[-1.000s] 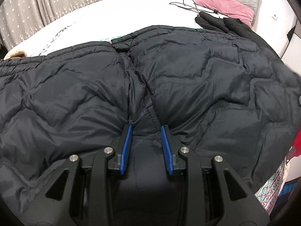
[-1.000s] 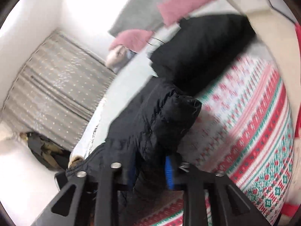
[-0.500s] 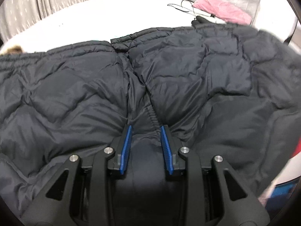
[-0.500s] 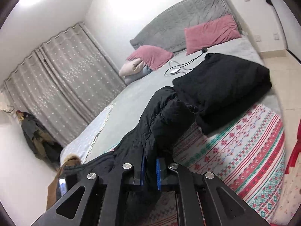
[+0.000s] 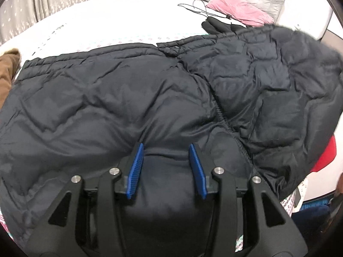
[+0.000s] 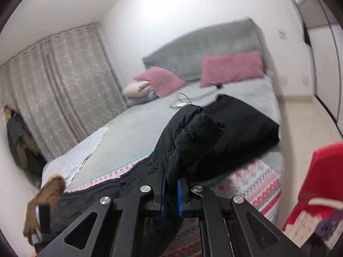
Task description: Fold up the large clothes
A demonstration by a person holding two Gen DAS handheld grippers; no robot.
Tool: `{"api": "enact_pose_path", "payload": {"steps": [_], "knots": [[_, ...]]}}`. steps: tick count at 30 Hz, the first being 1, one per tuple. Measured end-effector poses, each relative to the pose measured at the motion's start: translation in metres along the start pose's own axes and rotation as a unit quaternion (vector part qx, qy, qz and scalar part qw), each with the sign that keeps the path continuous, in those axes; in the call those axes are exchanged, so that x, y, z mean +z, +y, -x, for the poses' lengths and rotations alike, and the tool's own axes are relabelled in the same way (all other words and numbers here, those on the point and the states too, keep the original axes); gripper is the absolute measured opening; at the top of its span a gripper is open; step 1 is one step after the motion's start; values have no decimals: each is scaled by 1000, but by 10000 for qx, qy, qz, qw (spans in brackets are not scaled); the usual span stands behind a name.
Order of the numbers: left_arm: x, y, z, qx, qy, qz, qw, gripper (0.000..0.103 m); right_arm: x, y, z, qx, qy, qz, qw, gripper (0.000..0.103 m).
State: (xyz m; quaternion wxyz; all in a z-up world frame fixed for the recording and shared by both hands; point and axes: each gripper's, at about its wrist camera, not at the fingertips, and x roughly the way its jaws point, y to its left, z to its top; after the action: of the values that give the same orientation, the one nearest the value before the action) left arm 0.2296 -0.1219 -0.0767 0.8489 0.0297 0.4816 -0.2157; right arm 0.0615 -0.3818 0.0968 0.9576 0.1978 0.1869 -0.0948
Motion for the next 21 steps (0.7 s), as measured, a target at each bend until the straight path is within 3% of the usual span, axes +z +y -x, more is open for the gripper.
{"api": "enact_pose_path", "payload": {"steps": [6,12,17,21], "knots": [[2,-10,-11,89,-70,-208,9997,46,-4,52,16,405,-367,1018,9933,8],[5,-2,-5,-184,-19,53,9998,46,-15,95,21,511,-614,1676,9826,8],[6,28,29,-661,-72,655,9956,46,-20,125,17,447,-759,2038,9750,8],[0,68,75,-581,-319,967,9931,46,-30,148,13,425,-866,2356,9670,8]]}}
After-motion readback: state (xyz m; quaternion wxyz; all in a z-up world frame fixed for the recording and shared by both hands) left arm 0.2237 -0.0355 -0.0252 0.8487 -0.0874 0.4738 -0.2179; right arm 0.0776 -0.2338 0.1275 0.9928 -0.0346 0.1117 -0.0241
